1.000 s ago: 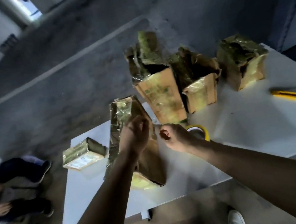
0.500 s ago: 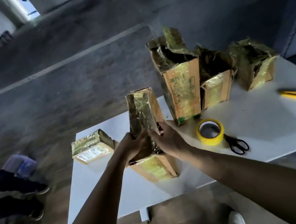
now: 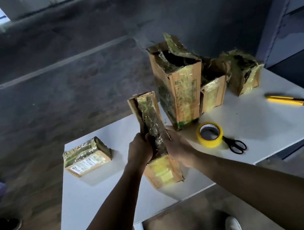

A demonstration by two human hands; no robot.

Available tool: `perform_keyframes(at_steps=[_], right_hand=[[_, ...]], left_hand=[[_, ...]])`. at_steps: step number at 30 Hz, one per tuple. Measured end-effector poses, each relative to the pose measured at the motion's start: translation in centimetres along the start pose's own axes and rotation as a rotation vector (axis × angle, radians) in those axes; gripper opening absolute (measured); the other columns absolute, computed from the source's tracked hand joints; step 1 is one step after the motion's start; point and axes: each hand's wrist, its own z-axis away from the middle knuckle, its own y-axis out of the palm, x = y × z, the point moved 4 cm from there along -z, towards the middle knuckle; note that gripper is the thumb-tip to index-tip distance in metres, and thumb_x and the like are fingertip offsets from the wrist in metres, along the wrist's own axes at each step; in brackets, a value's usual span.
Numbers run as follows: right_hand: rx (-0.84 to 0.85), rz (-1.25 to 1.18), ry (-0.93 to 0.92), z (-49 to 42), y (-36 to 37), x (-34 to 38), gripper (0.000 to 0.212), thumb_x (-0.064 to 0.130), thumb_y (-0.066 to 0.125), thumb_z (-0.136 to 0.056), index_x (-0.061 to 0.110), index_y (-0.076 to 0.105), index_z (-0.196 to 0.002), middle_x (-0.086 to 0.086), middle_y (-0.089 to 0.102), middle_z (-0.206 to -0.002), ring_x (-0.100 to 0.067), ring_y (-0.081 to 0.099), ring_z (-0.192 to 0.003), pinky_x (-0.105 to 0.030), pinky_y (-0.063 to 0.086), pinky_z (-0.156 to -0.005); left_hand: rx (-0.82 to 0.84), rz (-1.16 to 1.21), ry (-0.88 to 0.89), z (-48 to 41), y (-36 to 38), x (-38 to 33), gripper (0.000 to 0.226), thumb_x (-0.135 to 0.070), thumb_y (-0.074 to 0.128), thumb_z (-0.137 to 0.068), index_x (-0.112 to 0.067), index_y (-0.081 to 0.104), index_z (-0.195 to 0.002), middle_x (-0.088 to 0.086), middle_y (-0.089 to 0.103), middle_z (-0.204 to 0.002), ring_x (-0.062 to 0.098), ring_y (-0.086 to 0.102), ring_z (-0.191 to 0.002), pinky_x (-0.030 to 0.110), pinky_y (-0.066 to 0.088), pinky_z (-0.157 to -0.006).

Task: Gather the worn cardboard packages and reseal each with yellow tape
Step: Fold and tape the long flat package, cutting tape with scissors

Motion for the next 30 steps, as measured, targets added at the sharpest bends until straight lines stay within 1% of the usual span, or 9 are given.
perform_keyframes(at_steps=[3,7,10,15,19,21,24,27,30], right_hand=[[0.024,0.042,0.023,0.0,-0.1,0.1,0.046,0.048,0.031,-0.105,0.019,0.052,-0.133,0.007,0.051,-0.077,-0.009,0.046,-0.062,-0.026,0.037,-0.052],[0.142,0.156,0.053,0.0,0.3,0.2,0.040,0.045,0.054,-0.098,0.010,0.063,-0.117,-0.004,0.063,-0.079,-0.015,0.052,-0.062,-0.028,0.036,-0.053],[0.092,0.165,0.065,-0.5,0.1,0.2,0.040,0.036,0.046,-0.103,0.001,0.061,-0.116,-0.007,0.060,-0.075,-0.017,0.051,-0.057,-0.029,0.035,-0.050],[0.020,0.221,-0.010,-0.1,-0.5,0.7,0.036,0.030,0.033,-0.107,0.007,0.055,-0.122,-0.012,0.062,-0.087,-0.019,0.055,-0.065,-0.029,0.039,-0.052],[0.086,0.139,0.017,0.6,-1.0,1.5,0.040,0.029,0.029,-0.108,0.012,0.040,-0.144,-0.005,0.052,-0.078,-0.013,0.045,-0.054,-0.021,0.032,-0.042],[0.116,0.156,-0.005,1.0,-1.0,2.1,0.048,0.036,0.032,-0.107,0.015,0.031,-0.151,-0.008,0.061,-0.097,-0.018,0.057,-0.066,-0.022,0.039,-0.051],[0.034,0.211,-0.036,0.7,-1.5,2.1,0.060,0.048,0.036,-0.104,0.016,0.029,-0.154,-0.013,0.051,-0.143,-0.029,0.059,-0.113,-0.027,0.045,-0.082],[-0.060,0.217,-0.043,0.1,-2.5,1.6,0.054,0.043,0.040,-0.104,0.017,0.033,-0.151,-0.016,0.051,-0.144,-0.033,0.057,-0.120,-0.039,0.050,-0.093],[-0.127,0.247,-0.076,0.0,-3.7,1.5,0.048,0.035,0.044,-0.104,0.017,0.036,-0.147,-0.015,0.051,-0.142,-0.031,0.057,-0.116,-0.037,0.049,-0.090]], left_hand=[[-0.001,0.083,-0.033,0.2,-0.5,0.2,0.051,-0.042,0.024,-0.107,-0.004,0.058,-0.117,0.019,0.063,-0.115,0.036,0.057,-0.108,0.031,0.033,-0.077],[0.013,0.152,-0.050,0.3,-0.8,0.7,0.060,-0.047,0.022,-0.106,-0.002,0.061,-0.115,0.023,0.063,-0.115,0.037,0.058,-0.108,0.032,0.036,-0.079],[0.035,0.165,-0.062,0.2,-0.9,0.7,0.064,-0.050,0.021,-0.105,-0.002,0.062,-0.113,0.023,0.063,-0.113,0.037,0.058,-0.105,0.033,0.039,-0.079],[0.040,0.106,-0.055,0.3,-1.1,-0.1,0.062,-0.046,0.023,-0.106,0.001,0.064,-0.106,0.017,0.063,-0.099,0.031,0.058,-0.090,0.032,0.040,-0.074],[0.023,-0.036,-0.038,-0.5,-1.9,-0.2,0.053,-0.041,0.029,-0.107,0.001,0.061,-0.103,0.021,0.066,-0.105,0.030,0.057,-0.084,0.032,0.038,-0.069],[0.015,-0.123,-0.029,-0.7,-2.4,-0.4,0.049,-0.039,0.032,-0.107,0.001,0.060,-0.104,0.021,0.066,-0.108,0.034,0.059,-0.090,0.033,0.037,-0.069],[-0.004,-0.215,-0.017,-0.6,-3.2,-0.4,0.044,-0.039,0.035,-0.106,-0.003,0.060,-0.100,0.018,0.065,-0.101,0.035,0.060,-0.092,0.034,0.037,-0.070],[-0.025,-0.314,0.010,-0.7,-4.1,0.1,0.027,-0.029,0.042,-0.103,-0.009,0.057,-0.095,0.014,0.066,-0.100,0.033,0.061,-0.089,0.034,0.038,-0.068],[-0.040,-0.380,0.032,-0.7,-5.3,1.0,0.013,-0.017,0.046,-0.098,-0.011,0.057,-0.099,0.011,0.064,-0.100,0.034,0.062,-0.095,0.034,0.039,-0.067]])
